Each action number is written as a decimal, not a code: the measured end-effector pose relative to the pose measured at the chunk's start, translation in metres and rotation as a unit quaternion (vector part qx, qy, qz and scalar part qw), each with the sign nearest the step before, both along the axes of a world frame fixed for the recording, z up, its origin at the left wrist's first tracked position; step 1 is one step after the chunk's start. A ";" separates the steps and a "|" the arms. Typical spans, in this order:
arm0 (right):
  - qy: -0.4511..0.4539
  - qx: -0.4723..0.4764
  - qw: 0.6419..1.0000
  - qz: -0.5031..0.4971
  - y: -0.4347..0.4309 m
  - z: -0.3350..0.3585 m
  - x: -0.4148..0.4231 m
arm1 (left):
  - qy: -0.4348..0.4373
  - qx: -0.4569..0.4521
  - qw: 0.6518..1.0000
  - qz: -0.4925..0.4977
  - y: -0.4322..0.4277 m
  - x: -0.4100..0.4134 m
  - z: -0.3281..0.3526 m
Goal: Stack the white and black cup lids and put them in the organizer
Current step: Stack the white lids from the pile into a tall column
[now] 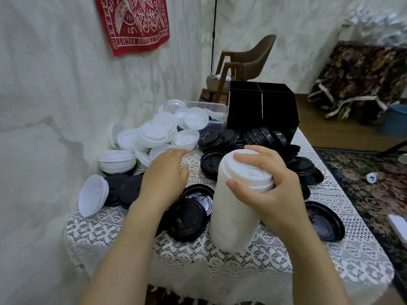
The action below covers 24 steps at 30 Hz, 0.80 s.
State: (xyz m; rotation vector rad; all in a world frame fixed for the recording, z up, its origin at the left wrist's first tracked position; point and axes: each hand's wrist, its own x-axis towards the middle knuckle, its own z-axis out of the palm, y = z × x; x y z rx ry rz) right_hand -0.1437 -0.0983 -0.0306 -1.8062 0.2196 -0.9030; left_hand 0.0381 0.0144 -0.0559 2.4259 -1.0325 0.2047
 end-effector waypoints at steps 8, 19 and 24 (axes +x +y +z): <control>0.000 0.006 1.000 0.010 0.000 0.001 0.000 | -0.057 0.244 0.966 0.071 -0.027 0.044 0.000; 0.001 0.011 1.000 0.016 0.000 0.001 0.000 | -0.072 0.208 0.974 0.049 -0.029 0.046 0.002; 0.005 0.011 1.000 0.013 0.000 0.001 -0.001 | 0.186 -0.138 0.970 0.071 -0.029 0.047 0.013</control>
